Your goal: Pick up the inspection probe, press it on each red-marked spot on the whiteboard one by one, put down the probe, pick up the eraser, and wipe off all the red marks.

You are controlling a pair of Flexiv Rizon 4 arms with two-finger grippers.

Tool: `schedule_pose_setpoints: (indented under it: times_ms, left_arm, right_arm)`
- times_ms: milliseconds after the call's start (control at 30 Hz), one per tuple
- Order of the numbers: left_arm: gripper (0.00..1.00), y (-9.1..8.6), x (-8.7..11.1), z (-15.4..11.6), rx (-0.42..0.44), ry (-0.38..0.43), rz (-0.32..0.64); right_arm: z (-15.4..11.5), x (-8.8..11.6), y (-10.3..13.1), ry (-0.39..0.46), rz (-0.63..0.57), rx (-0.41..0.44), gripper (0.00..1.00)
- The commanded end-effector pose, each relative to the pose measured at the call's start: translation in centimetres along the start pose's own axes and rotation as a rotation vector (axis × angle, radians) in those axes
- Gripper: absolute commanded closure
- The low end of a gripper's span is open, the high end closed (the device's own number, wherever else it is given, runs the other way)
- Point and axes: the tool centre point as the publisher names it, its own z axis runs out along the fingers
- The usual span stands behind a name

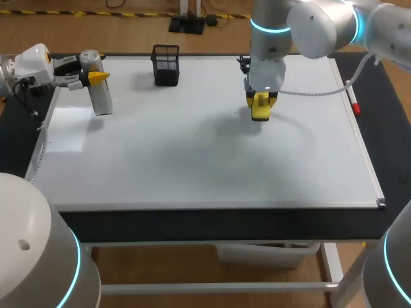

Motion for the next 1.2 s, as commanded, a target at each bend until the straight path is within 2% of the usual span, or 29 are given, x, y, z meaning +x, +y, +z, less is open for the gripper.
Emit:
schedule_pose_setpoints:
  times_ms: [33, 267, 467, 733, 1200]
  left_arm:
    - [1.00, 0.0, 0.0, 0.0, 0.001, 0.000, 0.003]
    - [1.00, 0.0, 0.0, 0.0, 0.001, 0.000, 0.003]
    - [1.00, 0.0, 0.0, 0.0, 0.001, 0.000, 0.003]
    - [1.00, 0.0, 0.0, 0.0, 0.001, 0.000, 0.003]
    - [1.00, 0.0, 0.0, 0.0, 0.001, 0.000, 0.003]
  right_arm:
    - [0.4, 0.0, -2.8, 0.009, -0.013, -0.052, 1.00]
    - [0.9, 0.2, -5.8, 0.020, -0.038, -0.077, 1.00]
    - [1.3, 0.4, -8.0, -0.007, -0.032, -0.103, 1.00]
    - [1.0, 1.1, -10.5, 0.027, -0.027, -0.107, 1.00]
    - [1.9, 0.8, -13.1, 0.033, -0.031, -0.131, 1.00]
